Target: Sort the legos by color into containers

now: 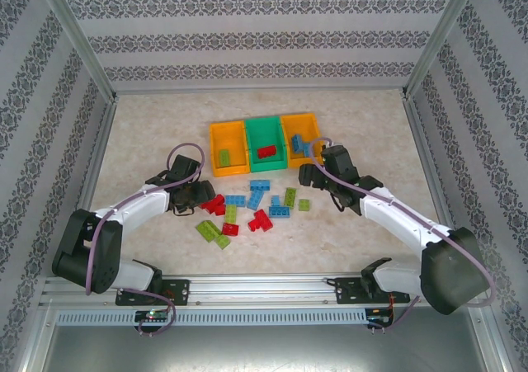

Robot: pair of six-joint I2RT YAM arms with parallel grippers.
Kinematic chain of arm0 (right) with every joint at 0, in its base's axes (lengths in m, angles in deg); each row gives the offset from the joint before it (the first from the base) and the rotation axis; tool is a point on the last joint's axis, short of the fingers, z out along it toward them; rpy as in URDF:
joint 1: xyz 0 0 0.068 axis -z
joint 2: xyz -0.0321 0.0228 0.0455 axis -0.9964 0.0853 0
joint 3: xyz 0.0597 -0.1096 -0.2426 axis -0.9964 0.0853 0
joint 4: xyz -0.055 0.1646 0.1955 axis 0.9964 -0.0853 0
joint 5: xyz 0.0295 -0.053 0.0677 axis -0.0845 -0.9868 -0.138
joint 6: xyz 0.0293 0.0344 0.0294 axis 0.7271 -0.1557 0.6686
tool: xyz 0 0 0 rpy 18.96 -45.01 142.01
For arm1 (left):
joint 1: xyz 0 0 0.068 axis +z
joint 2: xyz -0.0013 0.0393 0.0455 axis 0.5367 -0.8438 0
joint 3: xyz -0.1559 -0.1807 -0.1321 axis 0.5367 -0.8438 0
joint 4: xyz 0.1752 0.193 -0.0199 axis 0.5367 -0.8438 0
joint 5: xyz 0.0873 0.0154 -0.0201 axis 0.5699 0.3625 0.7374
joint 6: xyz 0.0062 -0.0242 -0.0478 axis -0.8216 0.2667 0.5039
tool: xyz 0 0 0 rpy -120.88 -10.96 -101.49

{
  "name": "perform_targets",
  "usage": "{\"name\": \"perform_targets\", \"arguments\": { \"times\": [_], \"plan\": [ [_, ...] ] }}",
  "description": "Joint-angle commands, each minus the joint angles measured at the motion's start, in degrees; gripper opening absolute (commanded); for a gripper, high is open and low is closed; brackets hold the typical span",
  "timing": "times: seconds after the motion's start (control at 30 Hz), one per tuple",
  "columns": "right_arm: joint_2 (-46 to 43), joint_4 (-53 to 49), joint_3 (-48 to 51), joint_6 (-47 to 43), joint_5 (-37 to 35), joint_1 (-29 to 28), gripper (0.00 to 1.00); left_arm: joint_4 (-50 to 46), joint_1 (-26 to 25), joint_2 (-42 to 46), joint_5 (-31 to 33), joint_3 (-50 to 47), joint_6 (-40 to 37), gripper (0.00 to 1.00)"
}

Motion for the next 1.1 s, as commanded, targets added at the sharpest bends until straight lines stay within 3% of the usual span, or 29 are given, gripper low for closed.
{"name": "perform_targets", "arguments": {
  "times": [0.0, 0.23, 0.57, 0.97, 1.07],
  "plan": [
    [-1.0, -0.3, 1.1, 0.7, -1.5, 0.7, 0.91, 1.5, 0.2, -1.6, -1.1, -0.1, 1.9, 0.7],
    [-2.2, -0.4, 2.5, 0.7, -1.6, 1.8, 0.92, 1.5, -0.1, -4.2, -1.2, 1.5, 0.4, 0.63],
    [-2.7, -0.6, 3.5, 0.5, -1.9, 3.3, 0.92, 0.6, -0.1, -5.6, -0.6, 3.7, -3.3, 0.37],
    [-4.0, -1.8, 4.0, -0.4, -2.4, 4.7, 0.93, -0.3, -0.3, -4.3, -1.2, 4.3, -5.2, 0.3],
    [-4.0, -1.9, 4.2, -0.6, -2.5, 5.0, 0.93, -2.3, -2.6, -3.0, -0.8, 6.2, -6.6, 0.3]
  ]
}}
